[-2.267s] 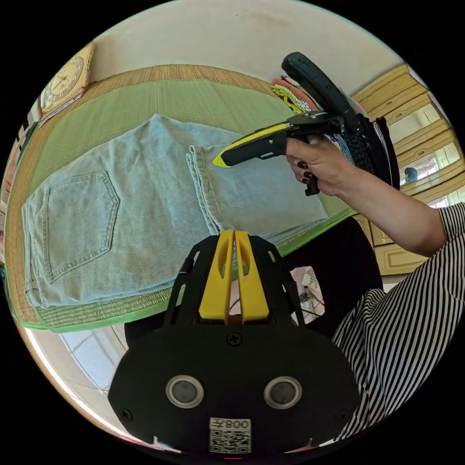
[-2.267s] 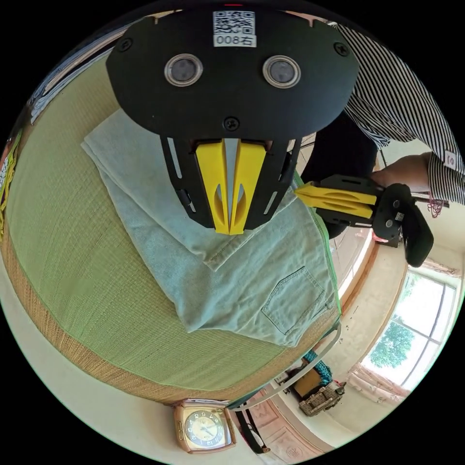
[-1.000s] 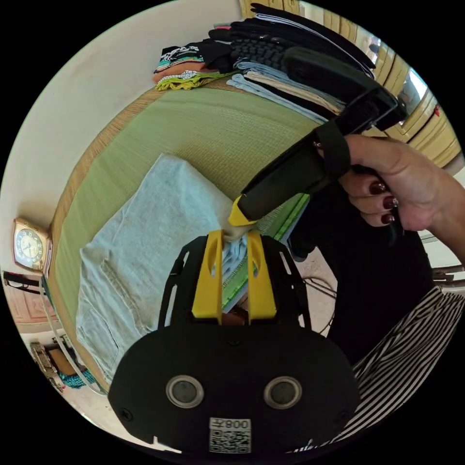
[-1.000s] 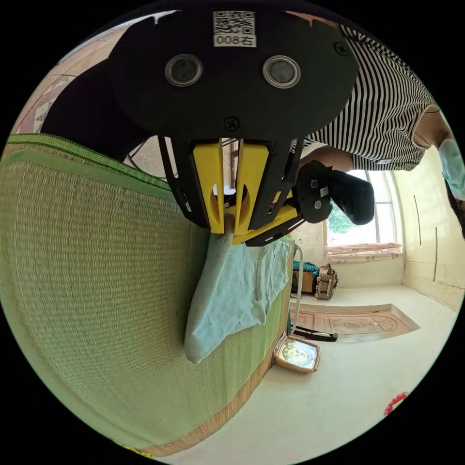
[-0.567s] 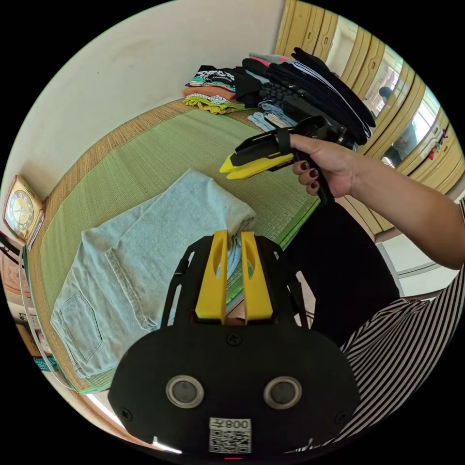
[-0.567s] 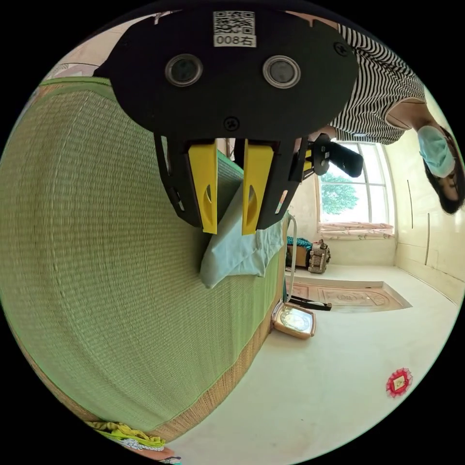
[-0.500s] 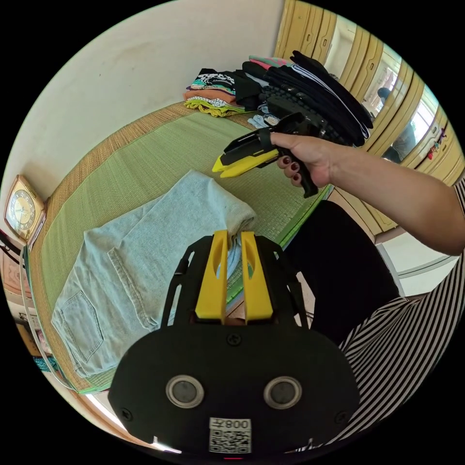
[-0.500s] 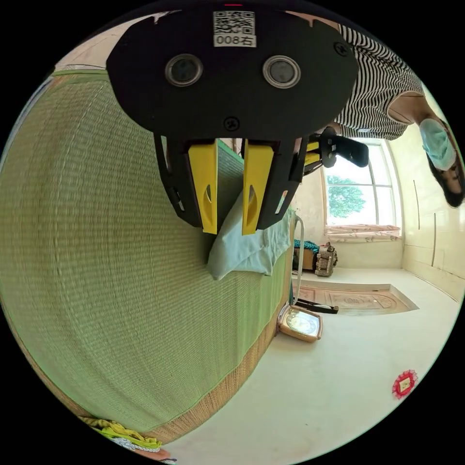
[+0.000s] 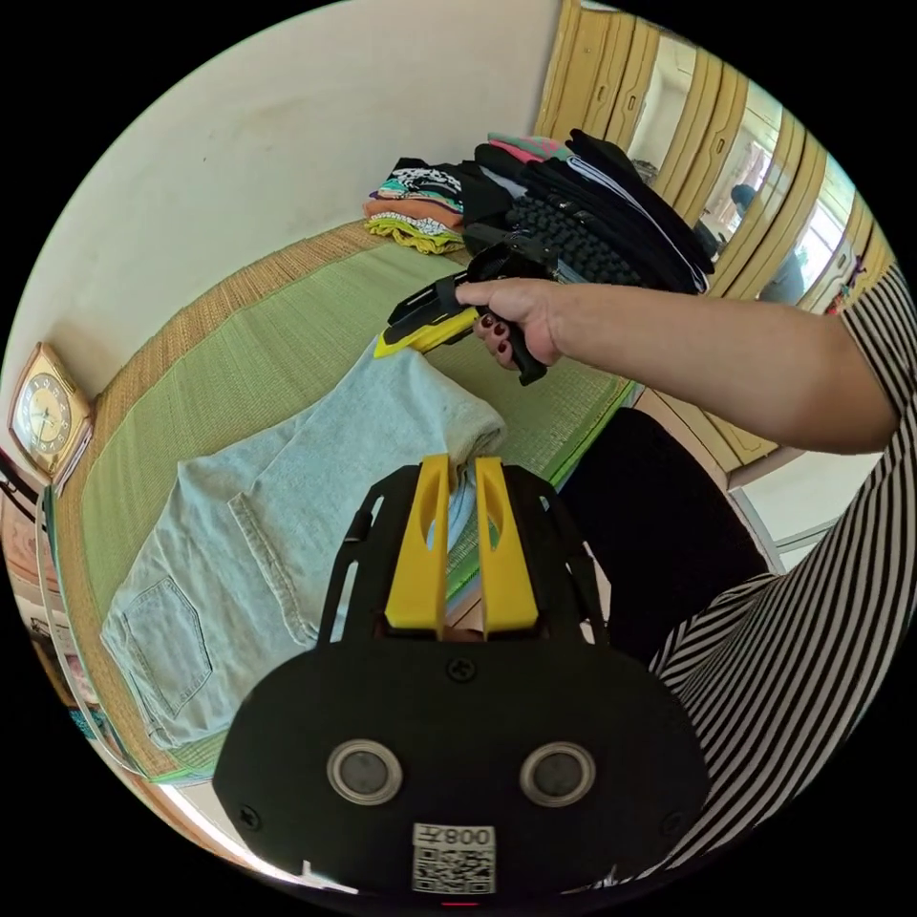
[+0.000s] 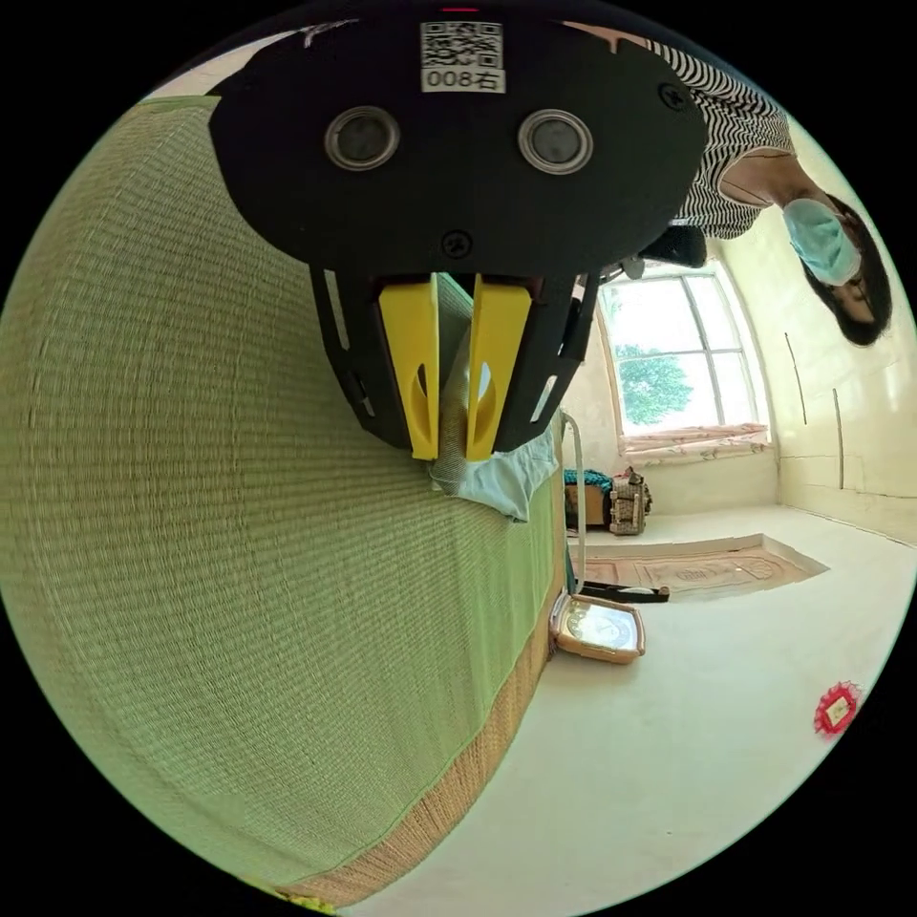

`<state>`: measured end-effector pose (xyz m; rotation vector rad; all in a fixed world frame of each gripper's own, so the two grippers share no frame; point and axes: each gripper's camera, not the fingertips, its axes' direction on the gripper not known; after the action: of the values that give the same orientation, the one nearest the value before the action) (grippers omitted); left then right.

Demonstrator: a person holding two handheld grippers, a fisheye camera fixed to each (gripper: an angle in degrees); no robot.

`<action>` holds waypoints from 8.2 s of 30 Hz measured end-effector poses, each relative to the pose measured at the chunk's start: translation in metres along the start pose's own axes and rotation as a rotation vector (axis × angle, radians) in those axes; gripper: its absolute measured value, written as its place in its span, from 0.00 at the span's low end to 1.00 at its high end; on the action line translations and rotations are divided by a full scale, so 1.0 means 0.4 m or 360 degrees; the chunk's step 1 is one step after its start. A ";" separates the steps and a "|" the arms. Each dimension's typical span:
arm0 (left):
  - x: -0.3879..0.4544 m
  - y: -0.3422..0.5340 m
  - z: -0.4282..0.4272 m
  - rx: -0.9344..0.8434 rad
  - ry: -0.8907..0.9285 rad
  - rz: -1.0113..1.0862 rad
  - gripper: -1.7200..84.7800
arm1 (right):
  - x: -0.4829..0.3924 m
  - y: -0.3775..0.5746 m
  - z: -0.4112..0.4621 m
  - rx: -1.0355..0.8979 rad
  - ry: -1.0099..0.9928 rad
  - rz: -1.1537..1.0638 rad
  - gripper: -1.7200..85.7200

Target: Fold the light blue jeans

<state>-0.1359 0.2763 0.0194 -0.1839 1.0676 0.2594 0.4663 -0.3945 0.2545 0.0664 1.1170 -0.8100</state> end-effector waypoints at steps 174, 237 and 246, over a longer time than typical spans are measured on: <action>-1.054 1.084 -0.714 0.0517 0.0455 -0.1575 0.05 | -0.338 0.014 1.043 -0.0724 -0.0390 0.0067 0.07; -1.152 0.744 -0.628 0.1217 0.0774 -0.2065 0.10 | -0.308 0.553 0.364 -0.0562 -0.0626 -0.0399 0.03; -0.934 0.117 -0.446 0.1036 0.1091 -0.1548 0.10 | -0.234 0.751 -0.254 0.0065 -0.0602 -0.0598 0.03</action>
<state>-0.4699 0.2272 0.2635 -0.1854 1.5446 -1.0889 0.5527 -0.0838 0.1822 -0.2609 0.7616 -1.1267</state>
